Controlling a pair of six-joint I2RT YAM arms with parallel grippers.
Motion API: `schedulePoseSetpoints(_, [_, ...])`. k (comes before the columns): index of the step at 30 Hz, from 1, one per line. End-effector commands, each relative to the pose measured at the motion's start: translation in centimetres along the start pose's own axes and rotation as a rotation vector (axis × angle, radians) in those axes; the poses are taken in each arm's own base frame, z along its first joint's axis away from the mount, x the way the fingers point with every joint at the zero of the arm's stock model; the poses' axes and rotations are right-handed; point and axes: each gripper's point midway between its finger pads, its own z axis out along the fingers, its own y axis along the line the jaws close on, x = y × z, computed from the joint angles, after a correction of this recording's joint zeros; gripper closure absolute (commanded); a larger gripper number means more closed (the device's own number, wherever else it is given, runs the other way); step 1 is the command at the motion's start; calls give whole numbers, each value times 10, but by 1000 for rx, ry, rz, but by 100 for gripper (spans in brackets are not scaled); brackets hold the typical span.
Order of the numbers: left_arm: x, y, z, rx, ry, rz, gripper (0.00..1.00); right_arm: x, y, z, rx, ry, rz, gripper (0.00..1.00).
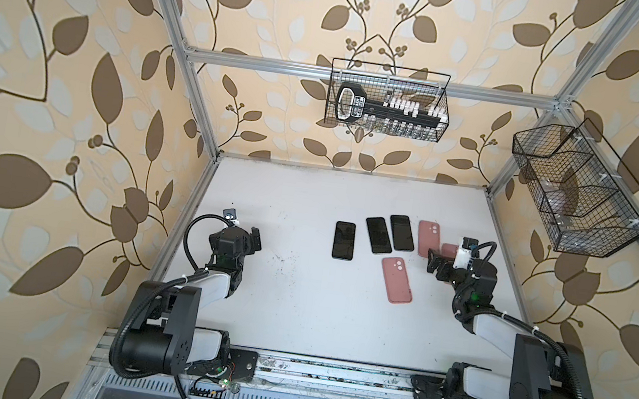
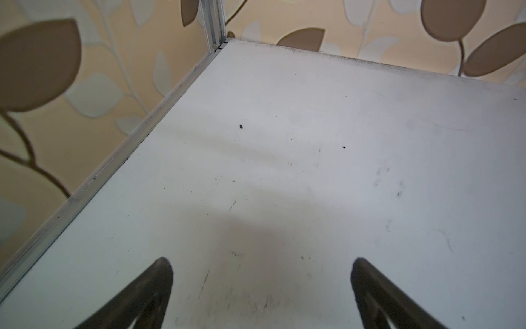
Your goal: Take the phone out of the phone case
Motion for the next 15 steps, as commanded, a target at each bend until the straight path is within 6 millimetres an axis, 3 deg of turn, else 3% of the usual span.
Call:
schedulePoseSetpoints(1, [-18,-8,5,80,-98,-38,1,-22,6,0,32,-113,-98,0])
schedulePoseSetpoints(3, [-17,-8,10,88,-90,-45,1,-20,8,-4,34,-127,-108,0])
schedulePoseSetpoints(4, [-6,-7,16,87,-62,-45,1,-18,8,-6,37,-139,-111,0])
schedulePoseSetpoints(15, [-3,-7,21,85,-28,-45,1,-14,5,-9,63,-171,-106,0])
